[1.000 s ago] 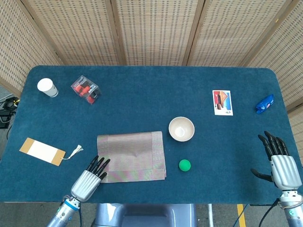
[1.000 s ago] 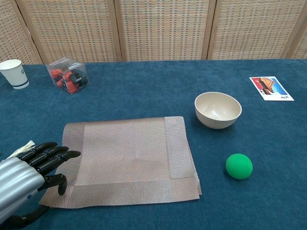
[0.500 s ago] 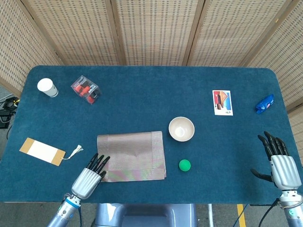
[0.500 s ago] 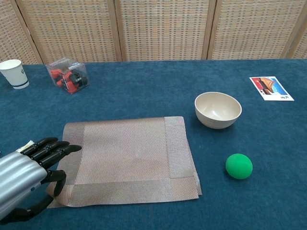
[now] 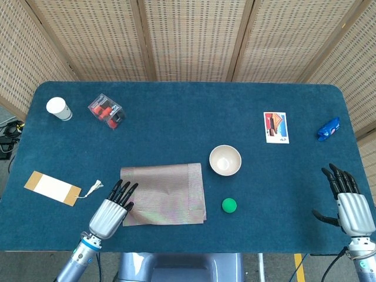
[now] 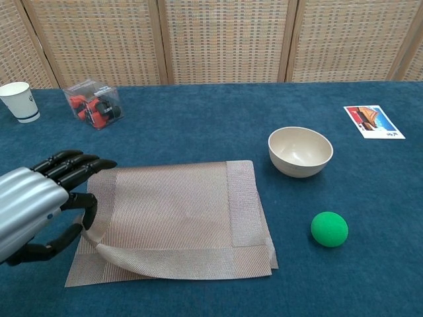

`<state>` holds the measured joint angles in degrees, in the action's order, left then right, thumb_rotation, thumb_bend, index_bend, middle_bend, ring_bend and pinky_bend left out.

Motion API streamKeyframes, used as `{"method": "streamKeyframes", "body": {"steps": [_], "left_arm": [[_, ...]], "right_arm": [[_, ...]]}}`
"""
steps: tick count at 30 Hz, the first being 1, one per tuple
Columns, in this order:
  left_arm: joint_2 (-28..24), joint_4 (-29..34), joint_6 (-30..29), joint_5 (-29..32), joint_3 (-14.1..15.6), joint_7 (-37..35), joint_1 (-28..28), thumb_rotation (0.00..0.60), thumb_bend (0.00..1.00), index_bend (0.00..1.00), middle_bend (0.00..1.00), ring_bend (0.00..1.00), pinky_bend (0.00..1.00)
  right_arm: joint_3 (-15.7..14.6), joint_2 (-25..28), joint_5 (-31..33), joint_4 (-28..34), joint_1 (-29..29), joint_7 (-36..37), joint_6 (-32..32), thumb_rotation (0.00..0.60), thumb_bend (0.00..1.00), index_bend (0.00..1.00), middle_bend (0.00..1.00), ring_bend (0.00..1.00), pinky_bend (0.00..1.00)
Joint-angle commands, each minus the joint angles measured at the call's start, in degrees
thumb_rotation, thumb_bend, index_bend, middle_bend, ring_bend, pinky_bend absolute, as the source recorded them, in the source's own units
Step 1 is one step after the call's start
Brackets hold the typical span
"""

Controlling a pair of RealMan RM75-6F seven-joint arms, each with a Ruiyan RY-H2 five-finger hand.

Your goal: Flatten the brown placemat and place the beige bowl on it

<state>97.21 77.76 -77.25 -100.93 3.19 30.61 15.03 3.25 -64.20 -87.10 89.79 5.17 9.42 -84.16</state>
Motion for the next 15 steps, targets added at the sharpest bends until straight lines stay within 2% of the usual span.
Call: {"method": "streamKeyframes", "body": {"steps": [1,7,10,15], "left_arm": [[-1.20,2.25,1.75,1.59,-2.00,1.47,1.56,0.600,0.56,0.56,0.00,0.00,0.00],[-2.72,5.30,6.84,7.49,-8.67,2.14,6.04,0.600,0.56,0.57,0.00,0.00,0.00],[-3.27,6.18,8.59,9.96,-11.02,2.84,7.64,0.600,0.56,0.57,0.00,0.00,0.00],[-4.43,7.03,12.63,16.12,-16.97,5.34,11.85,0.600,0.56,0.58,0.00,0.00,0.00]], "right_arm": [[0.07,0.10,-0.01,0.01,-0.07,0.17,-0.16,0.600,0.09,0.07,0.00,0.00,0.00],[0.64,-0.31,1.94,-0.94,0.35,0.26,1.40,0.600,0.09,0.07,0.00,0.00,0.00],[0.74,-0.47,2.75,-1.19,0.41,0.20,2.05,0.600,0.09,0.07,0.00,0.00,0.00],[1.36,-0.92,4.16,-2.06,0.68,-0.22,2.82,0.600,0.09,0.07,0.00,0.00,0.00]]}}
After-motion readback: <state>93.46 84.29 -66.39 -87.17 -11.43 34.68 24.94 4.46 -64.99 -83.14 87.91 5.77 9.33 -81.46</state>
